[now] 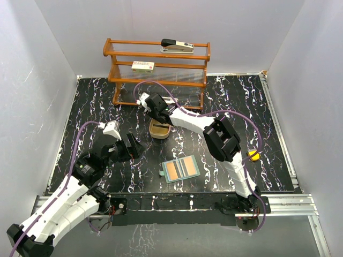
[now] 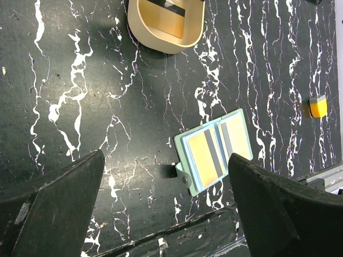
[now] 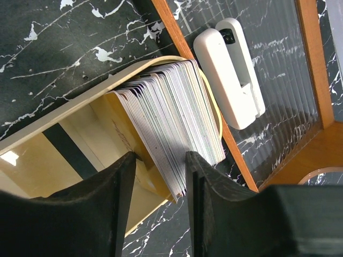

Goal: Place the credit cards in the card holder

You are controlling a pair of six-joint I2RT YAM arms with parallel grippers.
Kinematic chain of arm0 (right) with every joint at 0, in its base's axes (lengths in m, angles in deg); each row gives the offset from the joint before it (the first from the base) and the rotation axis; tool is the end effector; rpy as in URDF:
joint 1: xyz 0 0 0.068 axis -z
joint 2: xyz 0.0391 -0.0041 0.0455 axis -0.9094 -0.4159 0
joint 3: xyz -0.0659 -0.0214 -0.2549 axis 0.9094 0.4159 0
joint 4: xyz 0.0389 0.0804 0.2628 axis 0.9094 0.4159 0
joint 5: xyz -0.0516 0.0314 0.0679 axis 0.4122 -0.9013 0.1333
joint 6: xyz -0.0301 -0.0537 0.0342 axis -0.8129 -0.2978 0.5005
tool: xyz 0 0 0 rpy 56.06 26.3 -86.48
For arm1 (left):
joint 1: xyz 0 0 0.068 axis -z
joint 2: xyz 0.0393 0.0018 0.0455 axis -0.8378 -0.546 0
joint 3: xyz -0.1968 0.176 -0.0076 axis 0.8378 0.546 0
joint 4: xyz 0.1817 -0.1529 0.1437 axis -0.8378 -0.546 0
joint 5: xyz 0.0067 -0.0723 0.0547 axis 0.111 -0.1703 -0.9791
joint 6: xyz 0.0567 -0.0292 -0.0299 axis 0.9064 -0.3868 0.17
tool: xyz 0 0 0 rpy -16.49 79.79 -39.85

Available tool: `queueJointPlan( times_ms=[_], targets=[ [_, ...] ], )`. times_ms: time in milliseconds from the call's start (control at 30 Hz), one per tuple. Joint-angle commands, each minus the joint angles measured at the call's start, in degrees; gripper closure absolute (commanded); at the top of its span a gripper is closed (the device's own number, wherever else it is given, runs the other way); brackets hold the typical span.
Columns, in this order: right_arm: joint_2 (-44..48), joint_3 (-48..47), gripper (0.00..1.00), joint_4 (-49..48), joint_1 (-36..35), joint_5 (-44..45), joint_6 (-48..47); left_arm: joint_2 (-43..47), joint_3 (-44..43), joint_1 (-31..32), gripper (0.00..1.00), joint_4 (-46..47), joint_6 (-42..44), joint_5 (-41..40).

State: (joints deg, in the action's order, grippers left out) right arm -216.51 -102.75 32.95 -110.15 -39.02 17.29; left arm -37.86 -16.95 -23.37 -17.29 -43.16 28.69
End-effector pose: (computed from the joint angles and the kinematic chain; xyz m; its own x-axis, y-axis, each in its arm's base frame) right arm 0.3875 0.3552 0.1633 -0.3084 -0.8062 -0.5049 -0.6613 0.5632 -0.4955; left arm 0.1653 -0.1041 0.2584 -0.5996 -0.3648 -0.7123 0.1419 0.8275 -0.5433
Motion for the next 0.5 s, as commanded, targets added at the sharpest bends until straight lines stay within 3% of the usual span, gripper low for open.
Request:
queueJointPlan(
  times_ms=[0,467],
  targets=[
    [-1.0,-4.3,0.63,-2.0,0.8,1.1,-0.2,0.0,0.5,-0.2,0.01,-0.6,0.5,-0.7],
    [-0.8,-5.2,0.66,-1.1,1.2,1.0,1.6,-0.2,1.0,-0.2,0.02,-0.2,0.3,-0.3]
  ],
)
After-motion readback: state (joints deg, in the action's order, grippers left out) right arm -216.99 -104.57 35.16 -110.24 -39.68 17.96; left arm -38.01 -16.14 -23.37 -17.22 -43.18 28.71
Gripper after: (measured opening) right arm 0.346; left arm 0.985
